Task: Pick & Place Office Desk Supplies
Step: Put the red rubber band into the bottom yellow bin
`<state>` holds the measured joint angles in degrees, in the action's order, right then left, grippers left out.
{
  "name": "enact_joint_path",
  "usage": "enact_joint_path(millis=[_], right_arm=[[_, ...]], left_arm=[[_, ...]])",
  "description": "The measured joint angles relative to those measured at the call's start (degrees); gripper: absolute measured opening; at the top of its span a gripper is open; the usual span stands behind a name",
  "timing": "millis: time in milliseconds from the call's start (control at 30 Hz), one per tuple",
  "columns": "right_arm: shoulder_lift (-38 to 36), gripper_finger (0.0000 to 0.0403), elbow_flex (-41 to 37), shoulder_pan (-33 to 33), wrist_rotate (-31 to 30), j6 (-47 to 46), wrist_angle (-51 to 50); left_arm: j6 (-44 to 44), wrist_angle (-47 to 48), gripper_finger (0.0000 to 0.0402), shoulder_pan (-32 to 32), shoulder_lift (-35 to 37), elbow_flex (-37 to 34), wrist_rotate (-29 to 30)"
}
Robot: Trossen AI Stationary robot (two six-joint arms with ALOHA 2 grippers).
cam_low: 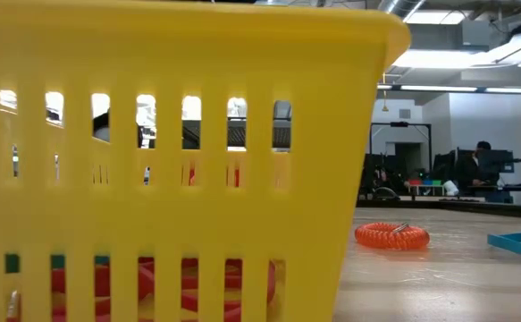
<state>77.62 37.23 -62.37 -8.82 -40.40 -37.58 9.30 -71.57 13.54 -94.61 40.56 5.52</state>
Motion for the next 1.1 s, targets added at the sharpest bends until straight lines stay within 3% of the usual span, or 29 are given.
enact_joint_path(millis=[433,767,1100], right_arm=[[0.4,0.0168,0.0,-1.6,-0.1,-1.6,0.8],[7.9,0.0168,0.3,-1.7,2.6,-1.2,1.7],[7.3,0.0154,0.1,-1.8,2.4,-1.0,1.8]], left_arm=[[0.0,0.0,0.0205,1.2,0.0,0.0,0.0],[0.0,0.0,0.0205,1.2,0.0,0.0,0.0],[0.0,0.0,0.0205,1.2,0.1,0.0,0.0]])
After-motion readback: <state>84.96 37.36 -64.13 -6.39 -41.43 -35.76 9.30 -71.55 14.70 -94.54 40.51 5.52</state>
